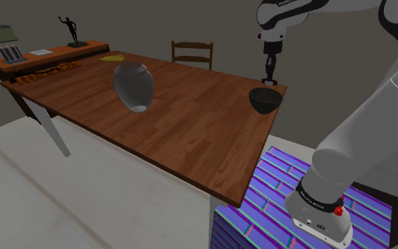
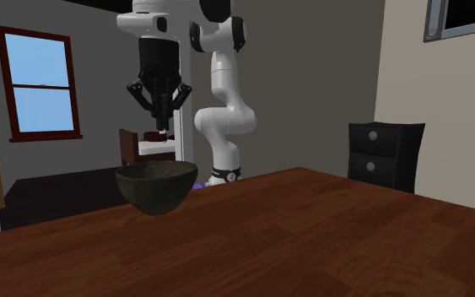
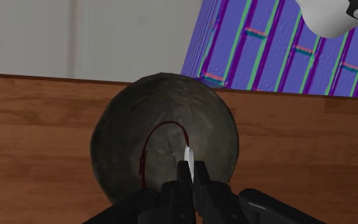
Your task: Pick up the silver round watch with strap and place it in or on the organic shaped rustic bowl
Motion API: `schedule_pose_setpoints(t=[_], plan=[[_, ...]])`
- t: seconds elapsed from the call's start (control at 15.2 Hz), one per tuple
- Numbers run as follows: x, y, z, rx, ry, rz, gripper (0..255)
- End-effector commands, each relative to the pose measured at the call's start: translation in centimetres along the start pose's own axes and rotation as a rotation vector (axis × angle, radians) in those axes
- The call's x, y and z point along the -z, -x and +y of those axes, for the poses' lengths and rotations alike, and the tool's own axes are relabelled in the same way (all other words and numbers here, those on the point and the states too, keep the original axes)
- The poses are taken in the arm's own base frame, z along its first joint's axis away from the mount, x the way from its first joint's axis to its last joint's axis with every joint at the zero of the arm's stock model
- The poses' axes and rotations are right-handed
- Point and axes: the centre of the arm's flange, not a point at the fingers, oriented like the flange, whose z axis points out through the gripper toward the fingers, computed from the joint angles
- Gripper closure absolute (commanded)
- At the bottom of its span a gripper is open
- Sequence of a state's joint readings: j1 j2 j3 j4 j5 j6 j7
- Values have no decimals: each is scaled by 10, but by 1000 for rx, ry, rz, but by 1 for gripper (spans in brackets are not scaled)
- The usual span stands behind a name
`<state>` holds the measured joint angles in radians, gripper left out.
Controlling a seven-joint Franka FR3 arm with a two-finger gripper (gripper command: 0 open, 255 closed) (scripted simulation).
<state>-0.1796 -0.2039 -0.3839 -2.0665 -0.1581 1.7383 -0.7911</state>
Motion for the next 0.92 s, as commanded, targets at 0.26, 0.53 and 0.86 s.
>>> schedule_pose_setpoints(t=[0.26, 0.53, 0.86], plan=[[-32, -4, 2, 0, 0, 0, 255], [-47, -7, 2, 0, 0, 0, 255], [-47, -7, 2, 0, 0, 0, 255]])
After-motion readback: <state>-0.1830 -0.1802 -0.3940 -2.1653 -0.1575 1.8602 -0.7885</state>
